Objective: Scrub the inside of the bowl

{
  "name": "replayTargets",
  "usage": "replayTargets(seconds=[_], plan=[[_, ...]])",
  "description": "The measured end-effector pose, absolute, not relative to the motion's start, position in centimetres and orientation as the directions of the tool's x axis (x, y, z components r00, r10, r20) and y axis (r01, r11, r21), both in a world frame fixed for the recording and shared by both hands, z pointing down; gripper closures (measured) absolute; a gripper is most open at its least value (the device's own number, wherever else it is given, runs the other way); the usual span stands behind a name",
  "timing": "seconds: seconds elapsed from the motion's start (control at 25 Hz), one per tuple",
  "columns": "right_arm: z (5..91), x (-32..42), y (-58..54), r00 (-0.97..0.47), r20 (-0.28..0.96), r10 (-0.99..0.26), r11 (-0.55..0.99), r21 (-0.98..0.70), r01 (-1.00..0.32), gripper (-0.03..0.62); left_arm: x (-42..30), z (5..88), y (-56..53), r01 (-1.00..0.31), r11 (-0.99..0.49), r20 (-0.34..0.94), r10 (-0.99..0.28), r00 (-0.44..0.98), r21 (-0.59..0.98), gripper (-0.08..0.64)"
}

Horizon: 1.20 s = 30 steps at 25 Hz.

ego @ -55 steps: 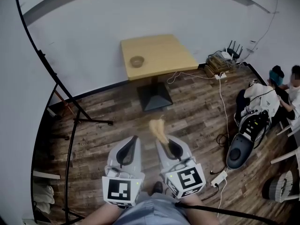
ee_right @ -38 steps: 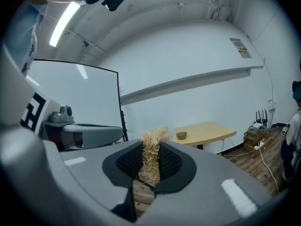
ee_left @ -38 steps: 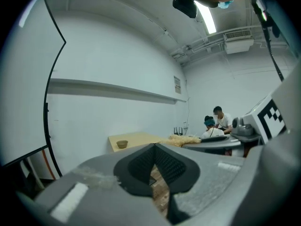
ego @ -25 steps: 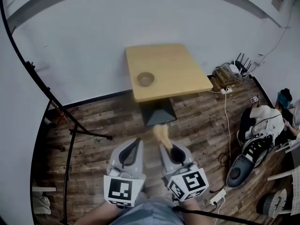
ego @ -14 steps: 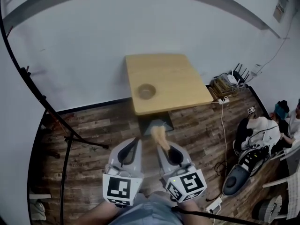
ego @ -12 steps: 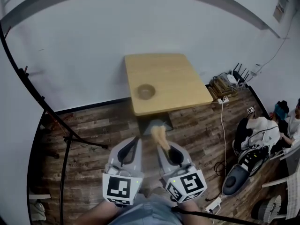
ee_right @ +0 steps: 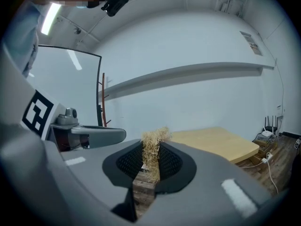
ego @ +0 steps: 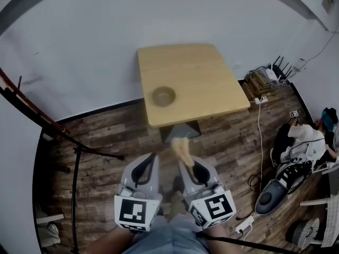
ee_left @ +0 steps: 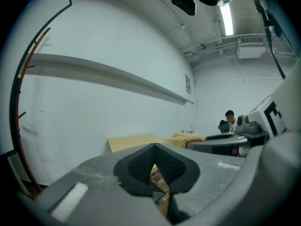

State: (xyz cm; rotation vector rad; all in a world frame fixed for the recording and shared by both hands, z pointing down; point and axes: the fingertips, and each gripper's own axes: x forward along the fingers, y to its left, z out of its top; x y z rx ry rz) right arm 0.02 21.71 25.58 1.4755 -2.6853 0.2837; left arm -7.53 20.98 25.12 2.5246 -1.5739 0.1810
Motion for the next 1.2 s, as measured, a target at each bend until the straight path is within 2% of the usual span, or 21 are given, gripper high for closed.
replayTargets(seconds=[0.32,0.6,0.88,1.2], plan=[[25.9,3.3,14.0,-0.598,0.142,-0.789,0.569,-0.2,-0.798,0.528,-4.7,25.8,14.3,-0.928,-0.371,0.263,-0.892,0.367,0.035,0.54],[24.5,4.7,8.7,-0.659,0.093,-0.747,0.63,-0.219,-0.745,0.528,-3.4,25.0,9.9,-0.943,-0.33,0.252,-0.917,0.309,-0.044,0.54],[22.2,5.3,4.9,-0.694,0.035,-0.719,0.678,-0.183,-0.712,0.528,-3.7,23.4,7.6,-0.965,-0.259,0.202,-0.948,0.246,-0.042,0.54],[22.9,3.1,0.3,-0.694,0.054,-0.718,0.677,-0.179,-0.714,0.528,-7.1,23.3,5.1,-0.978,-0.207,0.183,-0.963,0.199,-0.025,0.54]])
